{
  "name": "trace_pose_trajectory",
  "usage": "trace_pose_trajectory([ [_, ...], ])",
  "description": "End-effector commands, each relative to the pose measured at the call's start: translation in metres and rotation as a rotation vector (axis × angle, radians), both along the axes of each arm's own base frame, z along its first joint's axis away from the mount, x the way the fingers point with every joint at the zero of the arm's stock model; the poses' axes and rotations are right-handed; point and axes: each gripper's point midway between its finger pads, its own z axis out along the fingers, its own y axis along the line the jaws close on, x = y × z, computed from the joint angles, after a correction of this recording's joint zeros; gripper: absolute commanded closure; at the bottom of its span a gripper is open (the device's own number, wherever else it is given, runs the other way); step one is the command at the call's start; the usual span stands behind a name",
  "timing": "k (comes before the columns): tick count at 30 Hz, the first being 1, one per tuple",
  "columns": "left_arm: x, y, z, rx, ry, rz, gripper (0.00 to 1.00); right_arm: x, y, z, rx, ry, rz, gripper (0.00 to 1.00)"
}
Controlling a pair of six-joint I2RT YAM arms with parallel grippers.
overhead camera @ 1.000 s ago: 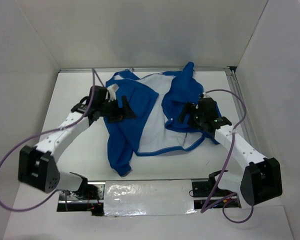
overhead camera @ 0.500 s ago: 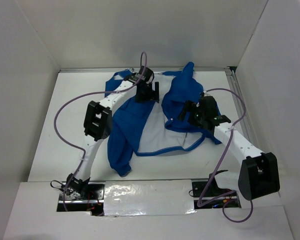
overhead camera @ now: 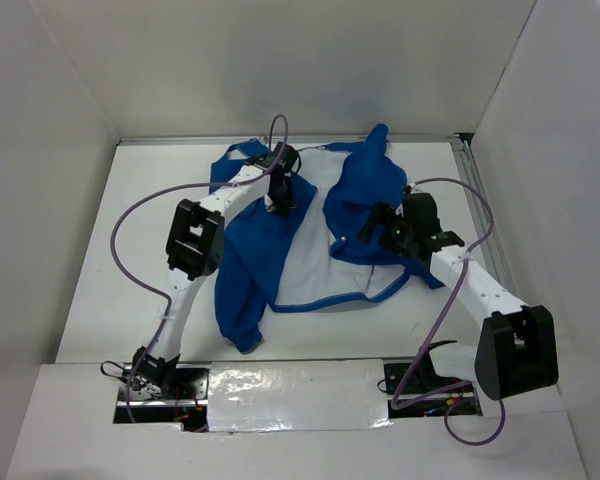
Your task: Zip up the jacket
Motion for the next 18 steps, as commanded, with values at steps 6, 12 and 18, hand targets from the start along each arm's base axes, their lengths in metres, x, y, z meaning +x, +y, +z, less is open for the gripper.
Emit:
trace_pose_trajectory([
  [6,0.011,-0.015,0.101,-0.128,-0.223,-0.081,1.00,0.007,0.008,0.004,0.036,-0.035,0.041,0.03],
  [12,-0.029,-0.006,0.166,-0.107,-0.324,-0.126,1.00,-0.003,0.009,0.013,0.050,-0.049,0.040,0.03],
  [18,-0.134,0.019,0.186,-0.117,-0.344,-0.145,1.00,-0.010,0.018,0.017,0.091,-0.043,0.062,0.03],
])
